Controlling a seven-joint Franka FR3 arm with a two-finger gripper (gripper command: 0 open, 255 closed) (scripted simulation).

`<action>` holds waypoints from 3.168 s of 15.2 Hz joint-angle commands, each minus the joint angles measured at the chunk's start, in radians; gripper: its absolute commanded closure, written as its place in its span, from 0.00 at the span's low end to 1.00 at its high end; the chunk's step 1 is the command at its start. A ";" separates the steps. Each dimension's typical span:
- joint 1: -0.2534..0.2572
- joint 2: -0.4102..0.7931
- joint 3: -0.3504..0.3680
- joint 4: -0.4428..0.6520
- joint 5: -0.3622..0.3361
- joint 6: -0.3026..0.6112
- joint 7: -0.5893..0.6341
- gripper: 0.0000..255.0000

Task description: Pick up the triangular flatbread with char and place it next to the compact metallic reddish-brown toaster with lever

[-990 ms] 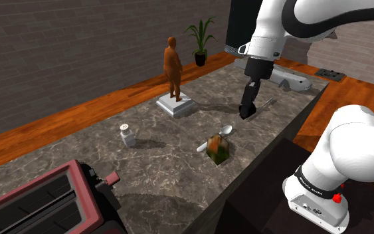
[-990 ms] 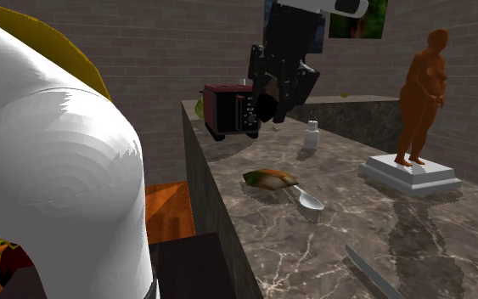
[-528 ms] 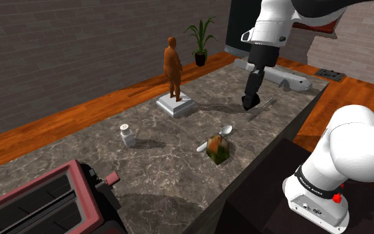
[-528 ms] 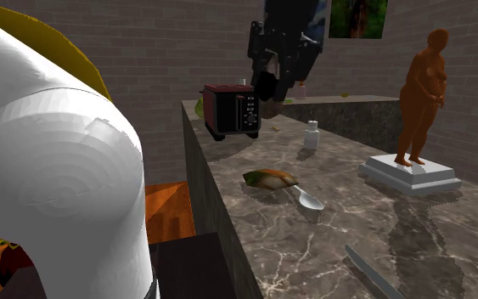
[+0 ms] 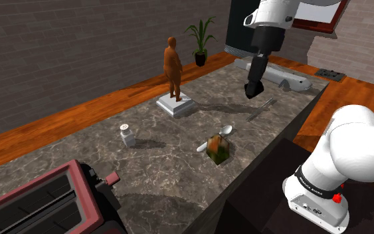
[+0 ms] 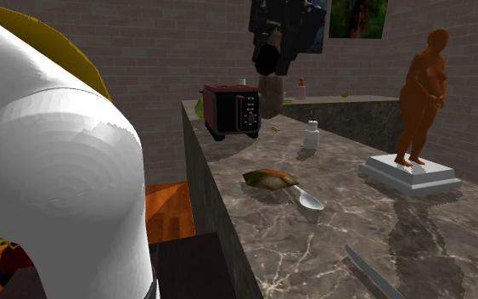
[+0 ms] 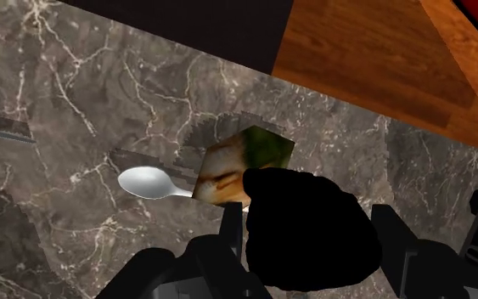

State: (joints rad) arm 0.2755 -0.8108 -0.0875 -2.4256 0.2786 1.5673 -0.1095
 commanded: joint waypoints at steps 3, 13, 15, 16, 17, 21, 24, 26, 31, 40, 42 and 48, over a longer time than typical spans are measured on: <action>0.003 0.011 -0.001 0.060 0.001 -0.046 0.015 1.00; 0.060 0.232 0.127 0.212 0.089 0.067 0.135 1.00; 0.071 0.291 0.156 0.256 0.102 0.095 0.163 1.00; 0.077 0.322 0.170 0.279 0.107 0.108 0.178 1.00; 0.082 0.353 0.184 0.304 0.111 0.120 0.192 1.00; 0.099 0.481 0.237 0.416 0.116 0.162 0.253 1.00; 0.113 0.583 0.274 0.513 0.107 0.185 0.302 1.00; 0.122 0.654 0.296 0.584 0.095 0.196 0.336 1.00; 0.156 0.844 0.344 0.793 0.046 0.203 0.429 1.00; 0.285 1.282 0.383 1.381 -0.102 0.086 0.603 1.00; 0.343 1.447 0.379 1.647 -0.146 -0.009 0.643 1.00; 0.340 1.437 0.376 1.559 -0.141 0.068 0.629 1.00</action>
State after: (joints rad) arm 0.6208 0.6411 0.2881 -0.8300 0.1342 1.6133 0.5246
